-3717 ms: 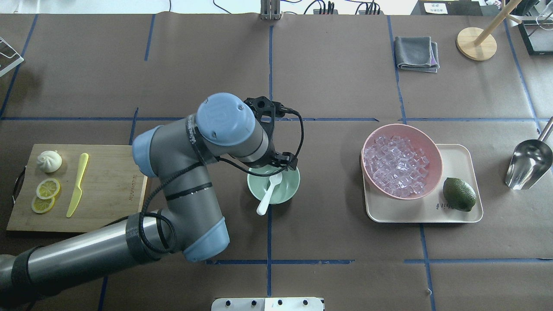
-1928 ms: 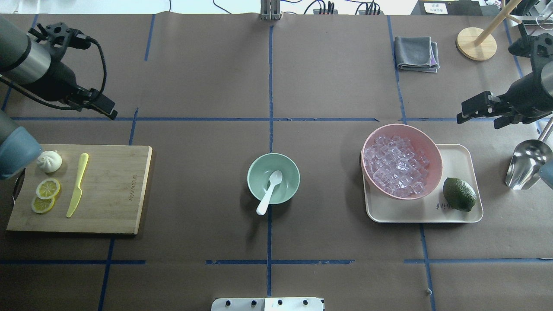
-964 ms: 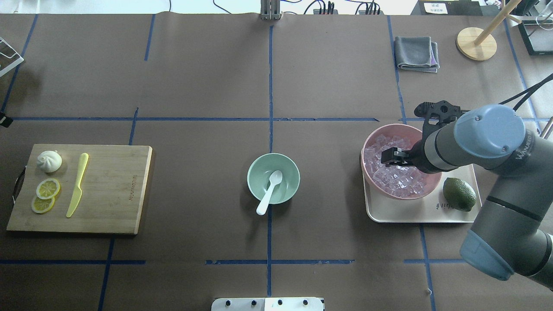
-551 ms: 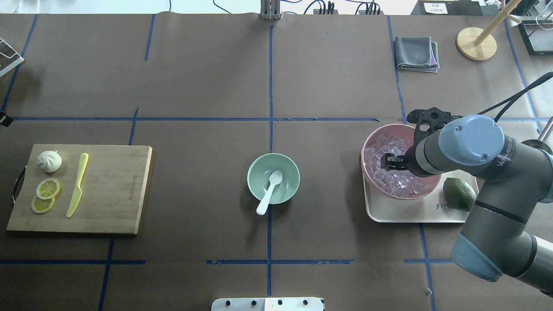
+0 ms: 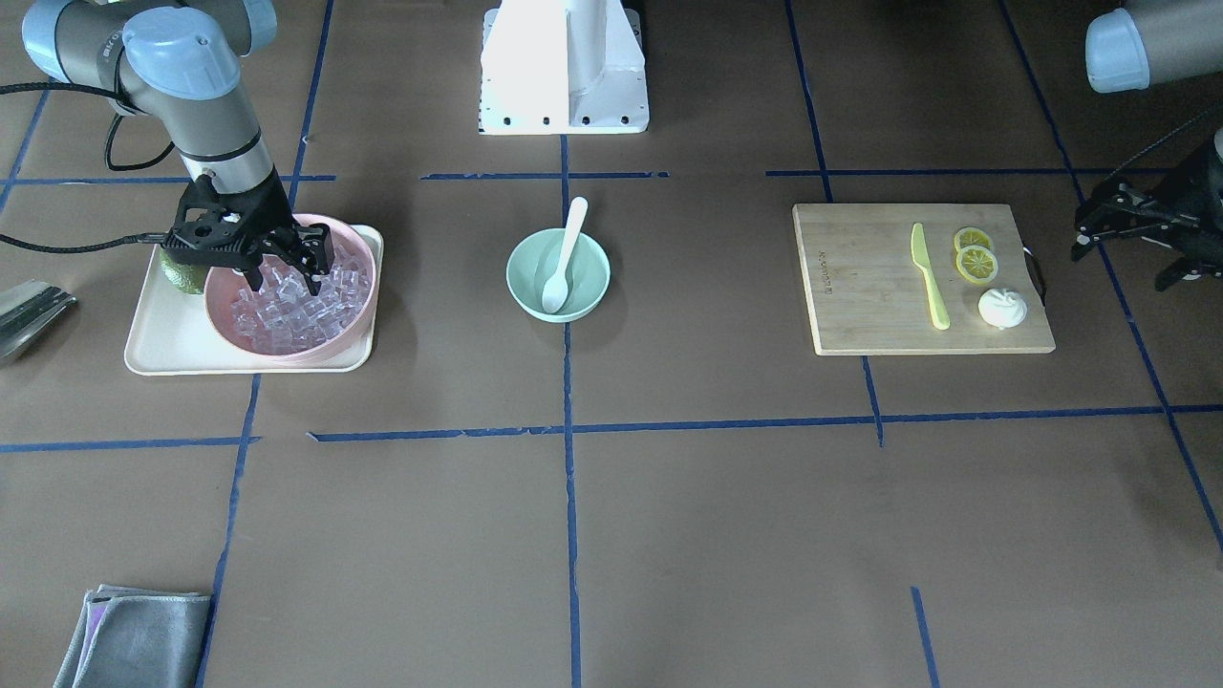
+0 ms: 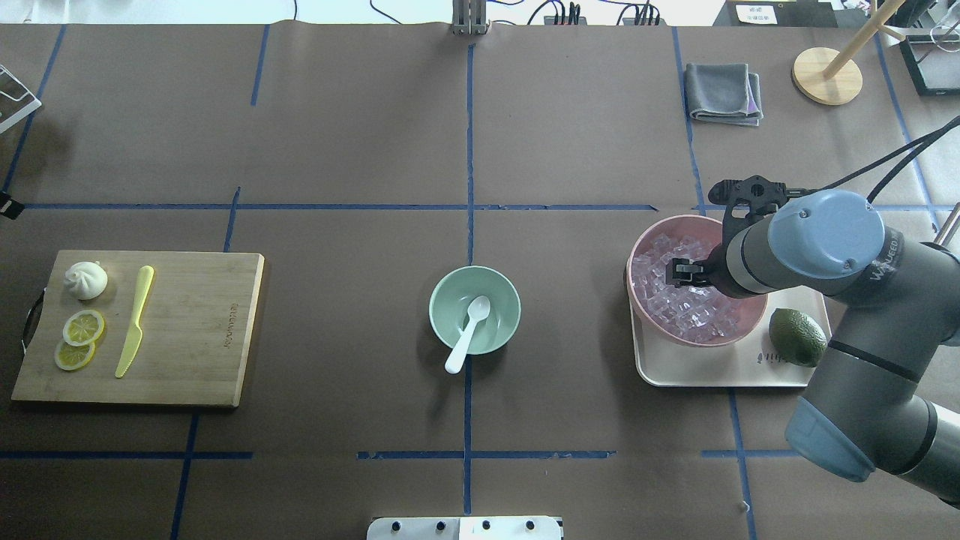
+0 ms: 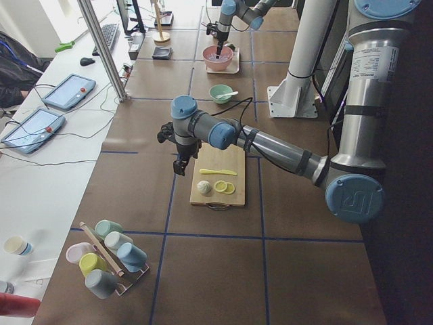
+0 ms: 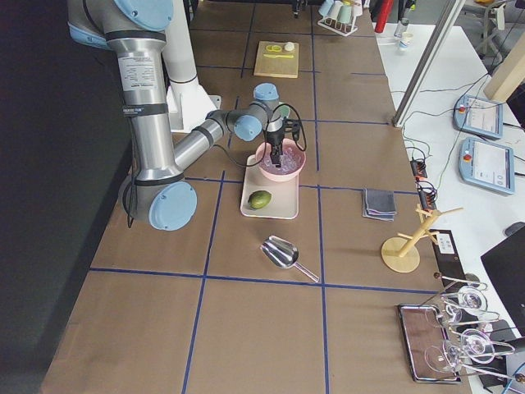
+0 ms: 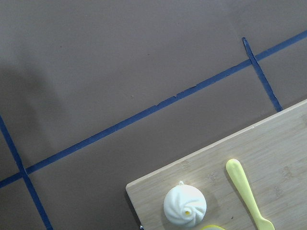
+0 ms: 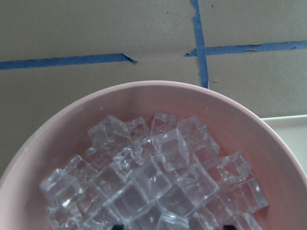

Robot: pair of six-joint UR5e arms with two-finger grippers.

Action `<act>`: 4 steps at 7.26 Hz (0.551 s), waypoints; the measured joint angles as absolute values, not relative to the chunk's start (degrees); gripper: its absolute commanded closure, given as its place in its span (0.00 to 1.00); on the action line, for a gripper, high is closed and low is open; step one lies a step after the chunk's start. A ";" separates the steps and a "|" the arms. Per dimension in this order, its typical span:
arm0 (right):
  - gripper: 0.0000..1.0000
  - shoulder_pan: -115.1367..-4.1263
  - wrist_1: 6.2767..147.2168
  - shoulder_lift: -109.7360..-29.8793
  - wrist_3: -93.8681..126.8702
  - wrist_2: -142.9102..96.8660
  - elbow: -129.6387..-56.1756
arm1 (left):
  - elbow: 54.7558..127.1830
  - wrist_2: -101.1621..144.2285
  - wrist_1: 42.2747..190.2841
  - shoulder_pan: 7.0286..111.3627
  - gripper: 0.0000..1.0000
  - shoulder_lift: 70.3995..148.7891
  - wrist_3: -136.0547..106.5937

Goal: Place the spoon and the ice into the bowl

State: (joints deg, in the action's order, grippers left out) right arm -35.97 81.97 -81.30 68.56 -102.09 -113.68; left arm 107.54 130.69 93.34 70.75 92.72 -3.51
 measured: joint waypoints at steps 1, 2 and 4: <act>0.35 -36.12 81.99 -81.27 68.49 -102.11 -113.95 | 107.49 130.69 93.36 70.75 0.00 92.72 -3.51; 0.35 -36.17 82.00 -81.24 68.47 -102.11 -114.01 | 107.40 130.69 93.40 70.75 0.00 92.75 -3.51; 0.35 -36.06 81.98 -81.22 68.47 -102.09 -113.77 | 107.33 130.69 93.42 70.75 0.00 92.80 -3.52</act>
State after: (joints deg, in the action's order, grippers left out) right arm -36.06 81.98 -81.22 68.47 -102.09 -113.77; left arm 107.33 130.69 93.42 70.75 92.80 -3.52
